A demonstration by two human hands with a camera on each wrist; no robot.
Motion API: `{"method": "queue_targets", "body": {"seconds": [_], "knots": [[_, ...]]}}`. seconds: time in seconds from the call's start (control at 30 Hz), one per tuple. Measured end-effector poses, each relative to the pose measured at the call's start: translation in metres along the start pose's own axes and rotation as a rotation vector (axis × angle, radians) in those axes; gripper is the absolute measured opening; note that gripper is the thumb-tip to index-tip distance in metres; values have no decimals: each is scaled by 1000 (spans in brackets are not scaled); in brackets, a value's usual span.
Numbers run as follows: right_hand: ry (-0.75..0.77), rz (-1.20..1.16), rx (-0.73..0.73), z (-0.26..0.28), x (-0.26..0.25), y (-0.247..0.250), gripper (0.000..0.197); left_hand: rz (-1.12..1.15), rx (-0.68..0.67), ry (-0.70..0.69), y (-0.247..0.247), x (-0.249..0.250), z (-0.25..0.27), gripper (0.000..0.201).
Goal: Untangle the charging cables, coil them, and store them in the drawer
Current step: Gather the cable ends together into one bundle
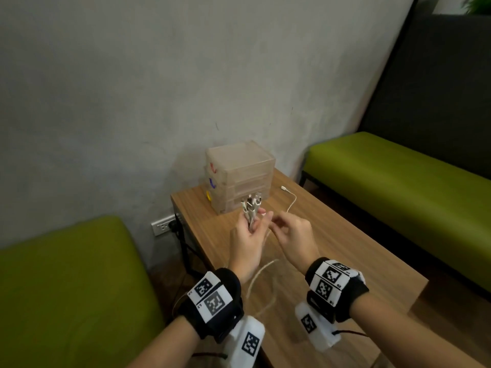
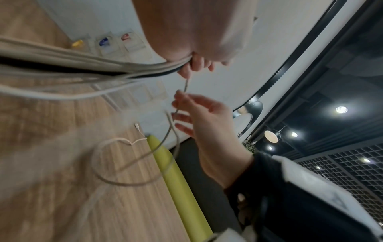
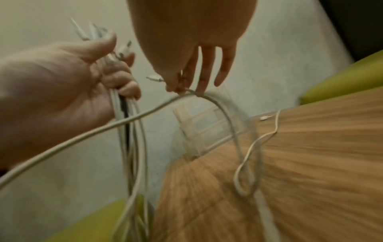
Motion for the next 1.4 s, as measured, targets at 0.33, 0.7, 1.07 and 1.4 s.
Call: {"method": "queue_targets", "body": {"seconds": [0.33, 0.7, 1.07, 1.4], "knots": [[114, -200, 219, -1, -27, -17, 22, 32, 81, 16, 3, -4, -8, 13], [165, -308, -16, -4, -47, -21, 18, 33, 259, -54, 8, 5, -16, 16], [58, -248, -196, 30, -18, -41, 18, 399, 628, -158, 65, 84, -72, 30], [125, -300, -22, -11, -56, -40, 34, -374, 68, -185, 65, 82, -50, 20]]}}
Point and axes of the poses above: each hand's wrist, its own z-axis away from the middle knuckle, its own y-axis out of the back of the hand, x = y × z, the point moved 1 cm from there along -z, towards the middle knuckle
